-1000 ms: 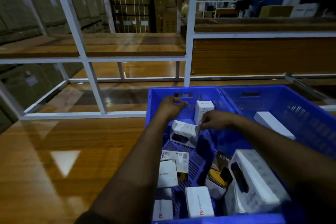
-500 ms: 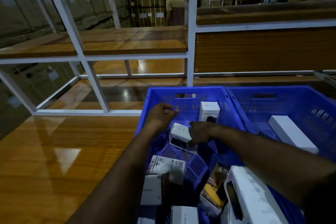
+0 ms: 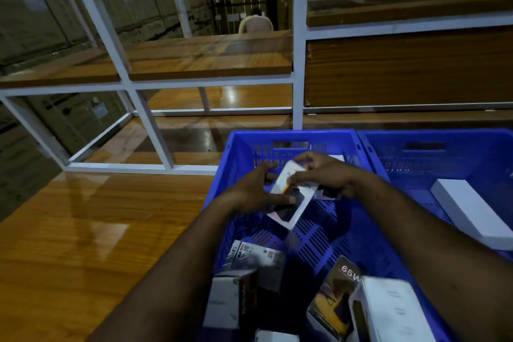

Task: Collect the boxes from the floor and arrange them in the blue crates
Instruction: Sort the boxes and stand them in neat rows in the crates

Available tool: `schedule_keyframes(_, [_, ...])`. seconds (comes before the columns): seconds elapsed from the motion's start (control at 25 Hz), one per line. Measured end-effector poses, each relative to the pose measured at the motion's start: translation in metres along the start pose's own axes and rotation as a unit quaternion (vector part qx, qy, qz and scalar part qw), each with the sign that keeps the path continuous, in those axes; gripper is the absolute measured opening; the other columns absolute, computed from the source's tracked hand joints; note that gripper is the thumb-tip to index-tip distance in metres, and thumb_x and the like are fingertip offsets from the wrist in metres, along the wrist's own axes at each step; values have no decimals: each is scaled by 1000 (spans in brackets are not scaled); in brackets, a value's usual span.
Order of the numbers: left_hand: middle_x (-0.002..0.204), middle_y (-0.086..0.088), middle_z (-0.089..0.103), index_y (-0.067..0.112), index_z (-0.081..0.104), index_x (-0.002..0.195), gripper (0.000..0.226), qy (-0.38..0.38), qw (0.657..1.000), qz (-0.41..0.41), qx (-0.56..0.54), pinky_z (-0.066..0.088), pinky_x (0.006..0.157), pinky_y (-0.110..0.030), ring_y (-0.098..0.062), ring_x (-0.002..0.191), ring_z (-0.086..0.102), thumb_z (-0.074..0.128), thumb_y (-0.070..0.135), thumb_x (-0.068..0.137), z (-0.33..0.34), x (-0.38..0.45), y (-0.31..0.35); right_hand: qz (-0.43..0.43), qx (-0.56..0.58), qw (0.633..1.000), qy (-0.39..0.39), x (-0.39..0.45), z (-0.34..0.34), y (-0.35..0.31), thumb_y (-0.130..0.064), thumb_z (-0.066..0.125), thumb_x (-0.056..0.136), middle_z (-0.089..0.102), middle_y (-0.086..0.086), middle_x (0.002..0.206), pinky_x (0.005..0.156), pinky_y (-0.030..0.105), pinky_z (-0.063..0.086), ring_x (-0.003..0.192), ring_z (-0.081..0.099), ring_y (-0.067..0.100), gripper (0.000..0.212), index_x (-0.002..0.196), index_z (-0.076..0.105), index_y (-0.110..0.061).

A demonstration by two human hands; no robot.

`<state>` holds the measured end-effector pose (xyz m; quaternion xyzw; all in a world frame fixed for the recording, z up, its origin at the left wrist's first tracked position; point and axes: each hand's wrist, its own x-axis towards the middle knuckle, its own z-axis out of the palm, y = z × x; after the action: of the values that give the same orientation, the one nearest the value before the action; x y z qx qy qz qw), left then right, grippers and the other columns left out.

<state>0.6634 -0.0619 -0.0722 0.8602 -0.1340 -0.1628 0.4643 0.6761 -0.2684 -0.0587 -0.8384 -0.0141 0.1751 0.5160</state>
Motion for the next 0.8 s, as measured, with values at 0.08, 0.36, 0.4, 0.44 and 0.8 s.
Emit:
schedule_keyframes(0.08, [125, 2, 66, 23, 52, 135, 69, -4, 999, -4, -53, 57, 90, -36, -14, 112, 65, 86, 35, 77, 0, -1, 2, -6, 151, 988, 15, -2, 1, -4, -24, 79, 82, 64, 14, 122, 79, 38, 58, 103, 68, 30, 62, 135, 48, -17])
schedule_keyframes(0.36, [108, -12, 75, 15, 66, 122, 45, -24, 919, -90, -384, 62, 80, -46, -26, 93, 72, 49, 50, 99, -8, -6, 24, -34, 430, 902, 9, -9, -6, -19, -62, 52, 90, 66, 16, 127, 101, 46, 51, 122, 61, 31, 64, 130, 62, -13])
schedule_keyframes(0.4, [103, -14, 75, 14, 68, 118, 47, -20, 898, -100, -428, 64, 72, -44, -27, 89, 72, 45, 52, 100, -13, -6, 25, -46, 431, 901, -3, -10, -7, -19, -59, 53, 91, 65, 14, 129, 101, 45, 52, 122, 60, 29, 58, 128, 64, -16])
schedule_keyframes(0.44, [99, -14, 76, 14, 71, 112, 49, -14, 888, -104, -448, 64, 66, -41, -26, 83, 73, 42, 53, 100, -16, -6, 25, -56, 417, 907, -7, -11, -6, -19, -54, 57, 92, 66, 12, 129, 98, 43, 53, 122, 60, 26, 51, 126, 65, -18])
schedule_keyframes(0.8, [110, -19, 71, 11, 69, 115, 42, -78, 859, -87, -498, 62, 55, -36, -26, 80, 73, 38, 37, 104, -8, -13, 28, -92, 432, 894, -81, -21, -3, -24, -48, 60, 92, 65, 17, 130, 97, 46, 52, 121, 62, 30, 55, 137, 56, -15])
